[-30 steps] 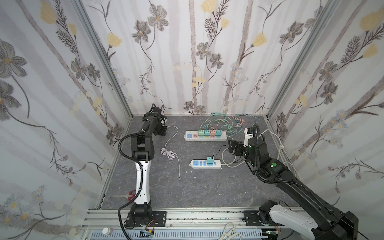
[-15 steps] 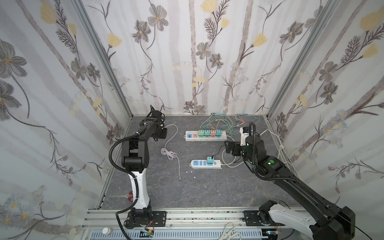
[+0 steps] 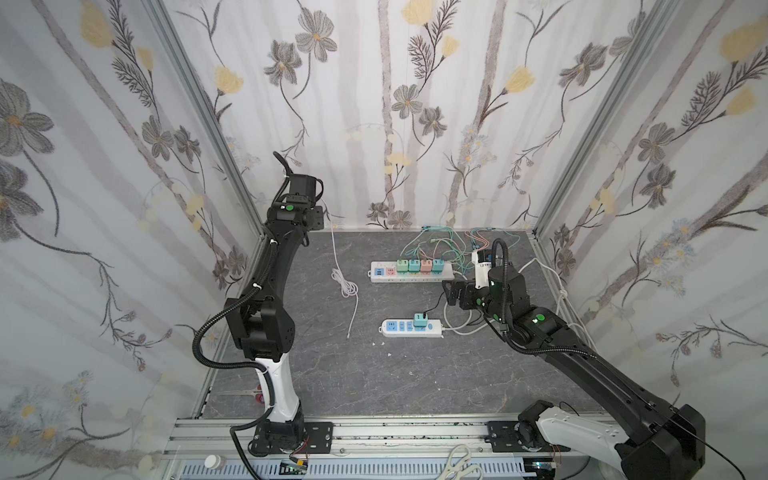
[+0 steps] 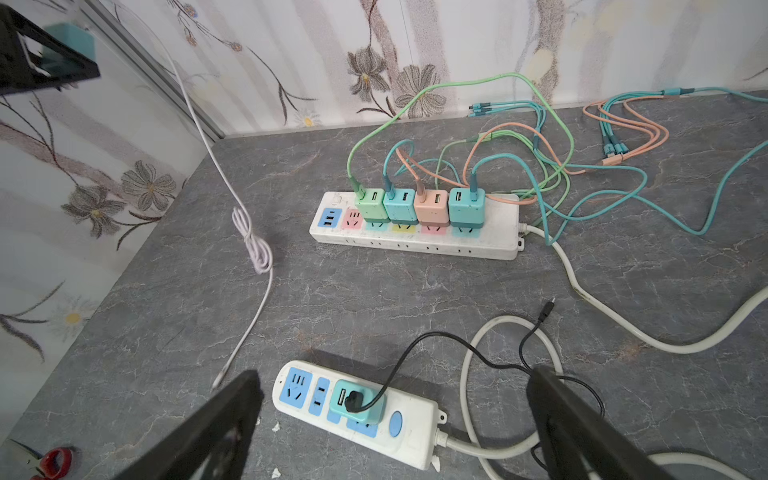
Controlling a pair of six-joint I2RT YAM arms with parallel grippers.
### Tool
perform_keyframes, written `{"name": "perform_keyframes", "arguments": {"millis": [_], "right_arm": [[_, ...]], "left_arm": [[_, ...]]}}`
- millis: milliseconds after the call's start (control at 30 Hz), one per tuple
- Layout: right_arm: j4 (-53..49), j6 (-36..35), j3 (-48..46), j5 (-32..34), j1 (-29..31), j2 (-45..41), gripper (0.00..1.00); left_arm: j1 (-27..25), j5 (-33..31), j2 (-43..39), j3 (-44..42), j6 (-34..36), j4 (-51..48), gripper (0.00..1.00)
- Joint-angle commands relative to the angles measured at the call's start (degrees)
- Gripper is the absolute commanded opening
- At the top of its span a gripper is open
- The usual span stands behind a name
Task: Insert the plug
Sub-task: 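Lift the teal charger off the table with the left gripper, then carry the teal charger with the left gripper toward the right gripper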
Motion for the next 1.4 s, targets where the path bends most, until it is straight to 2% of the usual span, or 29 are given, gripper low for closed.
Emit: {"name": "perform_keyframes", "arguments": {"millis": [0,133,167,233,300,500,867,1067,1367], "right_arm": [[1.5,-0.7,0.4,-0.4,0.0,-0.3,0.99],[1.2,-0.8,0.2,0.4,0.0,-0.9,0.99],[1.1,-0.9,0.1,0.5,0.1,-1.0,0.99],[1.1,-1.0,-0.2,0.6,0.0,-1.1,0.99],[1.5,-0.9,-0.5,0.7,0.1,-1.0,1.00],[2.0,-1.0,0.0,0.1,0.0,-0.3,0.99],[2.7,-1.0,0.6,-0.9,0.1,1.7,0.99],[3.4,-1.1,0.6,-2.2,0.0,3.4,0.99],[3.0,-0.6,3.8,-6.6,0.0,7.4,0.99]], "left_arm": [[0.1,-9.4,3.1,12.3,2.8,-2.8,0.00],[0.1,-10.4,9.5,32.6,5.5,-5.9,0.00],[0.1,-10.8,10.1,34.9,6.4,-5.5,0.00],[-0.2,-10.8,9.1,33.3,6.9,-4.6,0.00],[-0.9,-10.2,7.0,27.3,6.7,-4.8,0.00],[-5.1,-8.5,-1.7,-0.8,2.0,-3.1,0.00],[-15.3,-7.3,-16.0,-36.1,-16.9,-0.1,0.00],[-18.8,-5.1,-23.5,-50.1,-23.9,-0.2,0.00],[-22.5,6.7,-29.3,-62.2,-29.8,3.3,0.00]]}}
